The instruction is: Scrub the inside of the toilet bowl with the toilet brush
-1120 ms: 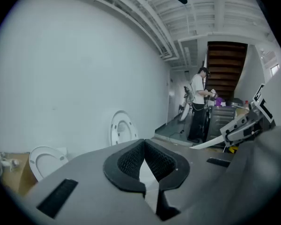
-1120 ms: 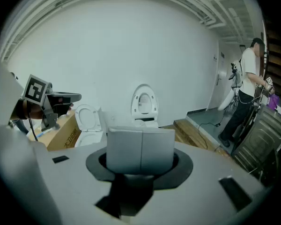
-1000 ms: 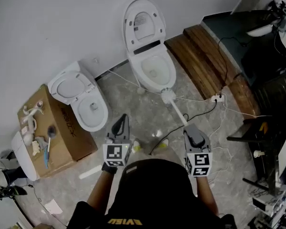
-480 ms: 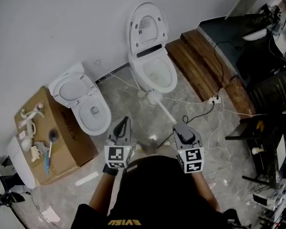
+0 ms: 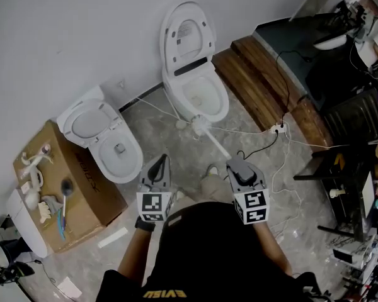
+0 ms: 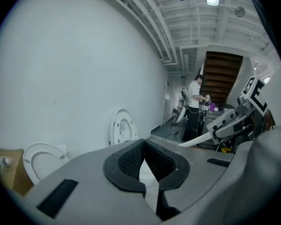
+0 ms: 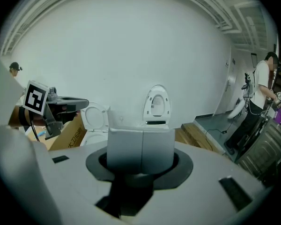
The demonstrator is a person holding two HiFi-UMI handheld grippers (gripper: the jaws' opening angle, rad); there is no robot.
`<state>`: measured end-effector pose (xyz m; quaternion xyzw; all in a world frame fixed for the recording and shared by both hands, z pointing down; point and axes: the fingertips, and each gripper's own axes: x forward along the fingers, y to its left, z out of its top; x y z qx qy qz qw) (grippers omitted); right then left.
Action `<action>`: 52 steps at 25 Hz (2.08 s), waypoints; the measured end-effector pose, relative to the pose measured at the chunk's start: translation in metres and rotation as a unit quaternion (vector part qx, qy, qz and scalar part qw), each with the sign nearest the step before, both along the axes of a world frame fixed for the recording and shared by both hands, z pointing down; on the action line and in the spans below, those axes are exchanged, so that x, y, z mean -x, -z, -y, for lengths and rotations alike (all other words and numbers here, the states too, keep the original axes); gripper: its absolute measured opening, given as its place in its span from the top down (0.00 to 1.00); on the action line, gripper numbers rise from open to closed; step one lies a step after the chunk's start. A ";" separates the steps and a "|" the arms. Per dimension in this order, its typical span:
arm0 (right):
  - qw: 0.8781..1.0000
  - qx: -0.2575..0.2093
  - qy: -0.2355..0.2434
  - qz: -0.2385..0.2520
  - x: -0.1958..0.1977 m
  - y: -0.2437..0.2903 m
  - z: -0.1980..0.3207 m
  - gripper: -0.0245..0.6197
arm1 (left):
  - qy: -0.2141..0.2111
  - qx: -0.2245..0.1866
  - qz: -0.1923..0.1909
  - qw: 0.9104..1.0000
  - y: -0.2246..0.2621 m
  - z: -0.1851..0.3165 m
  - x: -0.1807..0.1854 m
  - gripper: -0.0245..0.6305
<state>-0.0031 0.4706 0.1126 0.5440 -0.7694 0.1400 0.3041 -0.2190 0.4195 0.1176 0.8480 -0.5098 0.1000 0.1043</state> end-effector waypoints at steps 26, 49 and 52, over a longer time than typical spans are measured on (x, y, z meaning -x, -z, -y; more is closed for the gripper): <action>0.992 0.107 0.068 0.027 -0.169 -0.222 0.379 0.72 | 0.018 0.100 0.102 0.990 -0.143 0.347 -0.185 0.93; 0.974 0.143 0.174 -0.024 -0.083 -0.500 0.493 0.72 | 0.063 0.175 0.056 0.981 -0.391 0.398 -0.130 0.93; 0.970 0.136 0.198 -0.042 -0.063 -0.511 0.500 0.72 | 0.058 0.166 0.046 0.983 -0.398 0.403 -0.135 0.93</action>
